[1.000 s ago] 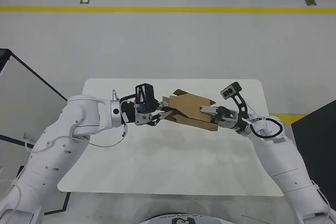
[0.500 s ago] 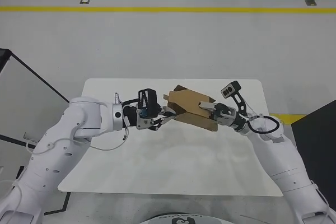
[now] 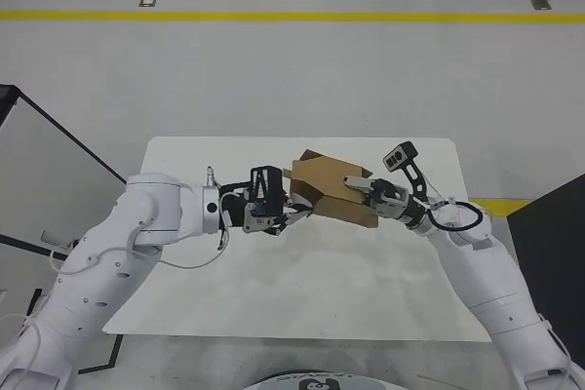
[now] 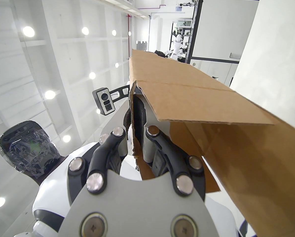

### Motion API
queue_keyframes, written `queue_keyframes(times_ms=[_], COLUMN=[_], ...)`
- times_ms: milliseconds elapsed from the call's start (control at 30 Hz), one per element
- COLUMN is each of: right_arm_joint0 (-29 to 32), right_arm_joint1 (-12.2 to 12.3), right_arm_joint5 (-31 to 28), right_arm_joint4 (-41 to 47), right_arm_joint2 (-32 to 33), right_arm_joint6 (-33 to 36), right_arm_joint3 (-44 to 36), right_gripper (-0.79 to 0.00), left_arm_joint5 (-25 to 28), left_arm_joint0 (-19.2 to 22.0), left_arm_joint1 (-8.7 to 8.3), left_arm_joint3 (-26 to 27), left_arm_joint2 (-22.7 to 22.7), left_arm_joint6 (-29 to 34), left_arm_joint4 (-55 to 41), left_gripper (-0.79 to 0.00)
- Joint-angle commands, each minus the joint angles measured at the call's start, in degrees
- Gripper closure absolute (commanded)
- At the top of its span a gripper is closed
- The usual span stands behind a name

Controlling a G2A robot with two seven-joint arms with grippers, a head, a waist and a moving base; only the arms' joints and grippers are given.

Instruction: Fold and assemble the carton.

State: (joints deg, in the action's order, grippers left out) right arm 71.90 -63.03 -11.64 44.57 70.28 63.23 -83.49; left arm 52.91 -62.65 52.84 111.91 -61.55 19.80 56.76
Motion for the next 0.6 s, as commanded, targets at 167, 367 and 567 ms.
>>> queue_keyframes(times_ms=[167, 367, 567], right_arm_joint0=[0.74, 1.68, 2.46], right_arm_joint1=[-0.01, 0.16, 0.36], right_arm_joint5=[0.07, -1.19, -2.59], right_arm_joint4=[-0.13, 0.22, 0.35], right_arm_joint2=[0.43, 1.38, 2.64], right_arm_joint6=[-0.3, 2.31, 4.18], right_arm_joint3=[-0.61, -1.01, -1.49], right_gripper=[0.0, 0.0, 0.0], left_arm_joint5=[-0.15, -1.52, -1.46], left_arm_joint0=[0.06, -0.77, -1.6], left_arm_joint1=[0.04, -0.28, -0.6], left_arm_joint3=[-0.25, -1.92, -2.39], left_arm_joint2=[-0.11, -2.61, -4.33], left_arm_joint6=[-0.3, -0.77, -0.35], left_arm_joint4=[0.47, 0.16, -0.07], left_gripper=[0.0, 0.0, 0.0])
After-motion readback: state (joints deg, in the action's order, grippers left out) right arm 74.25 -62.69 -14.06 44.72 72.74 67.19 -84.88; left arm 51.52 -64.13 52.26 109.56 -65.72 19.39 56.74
